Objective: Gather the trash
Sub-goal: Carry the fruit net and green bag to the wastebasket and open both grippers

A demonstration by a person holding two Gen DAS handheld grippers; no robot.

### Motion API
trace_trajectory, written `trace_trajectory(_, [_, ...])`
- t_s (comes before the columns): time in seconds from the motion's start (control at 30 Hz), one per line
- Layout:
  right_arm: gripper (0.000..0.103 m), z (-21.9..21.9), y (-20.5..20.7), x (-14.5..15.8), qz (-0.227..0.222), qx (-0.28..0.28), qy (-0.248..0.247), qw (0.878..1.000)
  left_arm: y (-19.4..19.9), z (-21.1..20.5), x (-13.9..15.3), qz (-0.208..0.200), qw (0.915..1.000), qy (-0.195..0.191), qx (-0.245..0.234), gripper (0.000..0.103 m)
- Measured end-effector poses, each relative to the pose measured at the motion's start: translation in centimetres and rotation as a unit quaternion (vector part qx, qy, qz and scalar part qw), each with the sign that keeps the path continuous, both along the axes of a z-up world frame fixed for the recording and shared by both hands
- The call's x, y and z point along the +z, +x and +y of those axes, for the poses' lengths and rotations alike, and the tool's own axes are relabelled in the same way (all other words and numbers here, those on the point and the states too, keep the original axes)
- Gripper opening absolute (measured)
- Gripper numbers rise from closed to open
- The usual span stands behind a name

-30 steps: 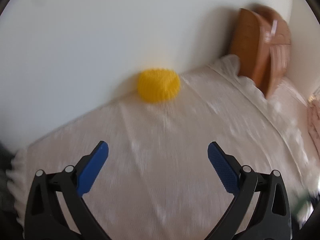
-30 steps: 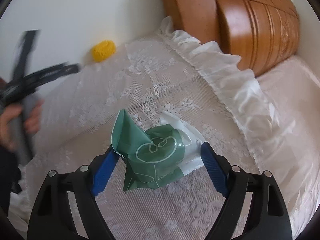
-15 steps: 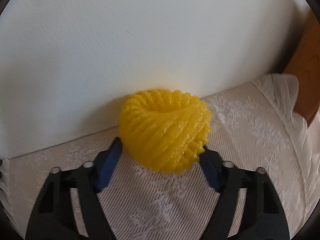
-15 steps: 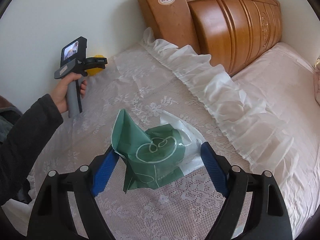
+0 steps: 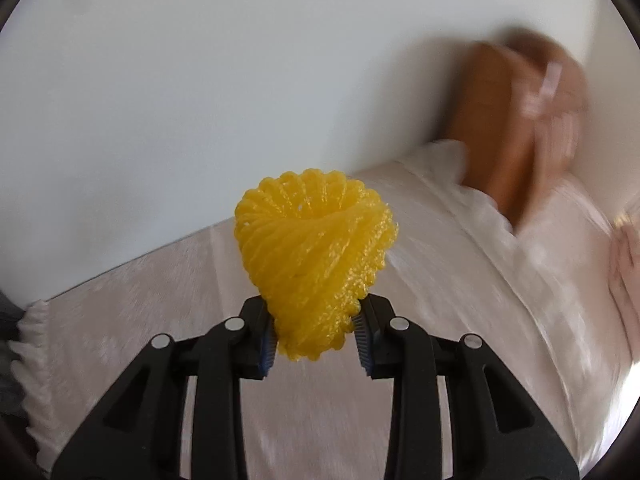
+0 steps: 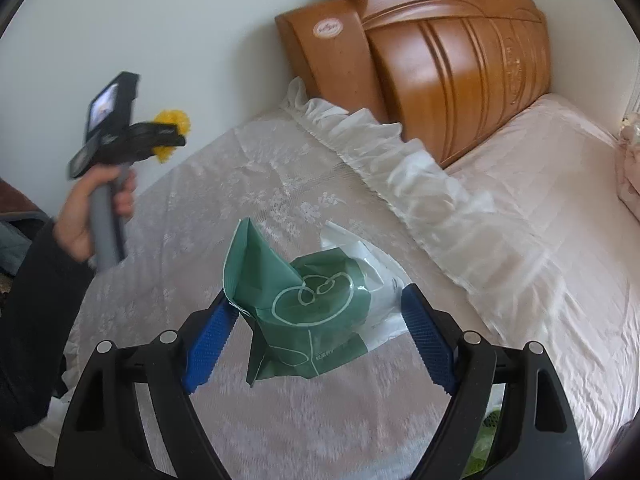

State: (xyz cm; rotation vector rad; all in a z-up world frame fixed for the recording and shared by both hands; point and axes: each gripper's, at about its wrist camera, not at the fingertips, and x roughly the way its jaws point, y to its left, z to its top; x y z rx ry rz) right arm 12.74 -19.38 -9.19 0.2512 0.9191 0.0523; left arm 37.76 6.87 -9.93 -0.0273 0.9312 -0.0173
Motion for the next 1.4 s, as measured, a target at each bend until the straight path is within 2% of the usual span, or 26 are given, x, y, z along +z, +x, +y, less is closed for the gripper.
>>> trace_trajectory(0.23, [0.083, -1.6, -6.6, 0.3, -0.012, -0.026, 0.014, 0.999, -12.5, -2.7, 3.7, -0.005, 0.9981, -0.015, -0.06, 0.031])
trace_trajectory(0.37, [0.083, -2.9, -11.5, 0.1, -0.01, -0.054, 0.018, 0.998, -19.4, -4.9, 3.9, 0.006, 0.994, -0.021, -0.107, 0.031])
trace_trajectory(0.47, [0.083, -4.7, -15.4, -0.3, -0.002, -0.085, 0.014, 0.996, -24.6, -7.9, 3.0, 0.019, 0.9863, -0.017, -0.163, 0.031])
trace_trajectory(0.53, [0.083, -6.5, -18.6, -0.8, 0.008, -0.116, 0.006, 0.993, -27.8, -10.6, 2.4, 0.036, 0.9761, -0.023, -0.213, 0.031])
trace_trajectory(0.57, [0.083, -7.5, -20.1, -1.0, 0.014, -0.134, 0.004, 0.991, -29.1, -12.1, 1.9, 0.045, 0.9694, -0.029, -0.239, 0.031])
trace_trajectory(0.67, [0.083, -10.7, -24.4, -2.0, 0.028, -0.189, -0.001, 0.982, -32.7, -17.3, 0.5, 0.069, 0.9411, -0.034, -0.329, 0.031])
trace_trajectory(0.73, [0.083, -13.0, -27.5, -2.5, 0.038, -0.229, -0.005, 0.973, -35.3, -21.7, -0.8, 0.087, 0.9145, -0.041, -0.393, 0.032])
trace_trajectory(0.77, [0.083, -14.2, -29.1, -2.9, 0.042, -0.251, -0.004, 0.967, -36.1, -23.0, -1.3, 0.093, 0.9048, -0.044, -0.413, 0.033])
trace_trajectory(0.8, [0.083, -15.3, -30.4, -3.2, 0.048, -0.27, -0.004, 0.962, -37.4, -25.5, -2.3, 0.101, 0.8916, -0.038, -0.44, 0.033])
trace_trajectory(0.87, [0.083, -17.3, -32.6, -3.9, 0.056, -0.298, -0.003, 0.953, -39.3, -28.8, -3.7, 0.104, 0.8733, -0.028, -0.475, 0.038])
trace_trajectory(0.9, [0.083, -17.9, -33.4, -4.2, 0.06, -0.307, -0.002, 0.95, -40.5, -30.9, -4.8, 0.11, 0.8598, -0.019, -0.498, 0.04])
trace_trajectory(0.93, [0.083, -18.7, -34.4, -4.5, 0.067, -0.32, -0.001, 0.945, -41.7, -32.4, -5.7, 0.114, 0.8525, -0.009, -0.51, 0.046])
trace_trajectory(0.97, [0.083, -19.4, -35.3, -4.8, 0.072, -0.33, 0.001, 0.941, -42.7, -34.1, -6.7, 0.121, 0.8397, -0.005, -0.529, 0.054])
trace_trajectory(1.0, [0.083, -19.8, -36.1, -5.0, 0.074, -0.335, 0.002, 0.939, -42.9, -35.4, -7.4, 0.124, 0.8345, -0.001, -0.537, 0.06])
trace_trajectory(1.07, [0.083, -20.9, -37.3, -5.8, 0.082, -0.348, 0.008, 0.934, -43.9, -37.3, -8.6, 0.128, 0.827, 0.008, -0.547, 0.085])
trace_trajectory(1.17, [0.083, -21.7, -38.3, -6.7, 0.087, -0.354, 0.02, 0.931, -44.9, -38.4, -9.3, 0.129, 0.8208, 0.019, -0.556, 0.091])
trace_trajectory(1.23, [0.083, -22.0, -38.2, -7.3, 0.089, -0.352, 0.025, 0.931, -45.0, -37.6, -8.7, 0.123, 0.8205, 0.02, -0.558, 0.093])
trace_trajectory(1.4, [0.083, -22.7, -36.5, -9.3, 0.1, -0.331, 0.036, 0.938, -44.2, -36.1, -6.9, 0.097, 0.8431, 0.031, -0.528, 0.095])
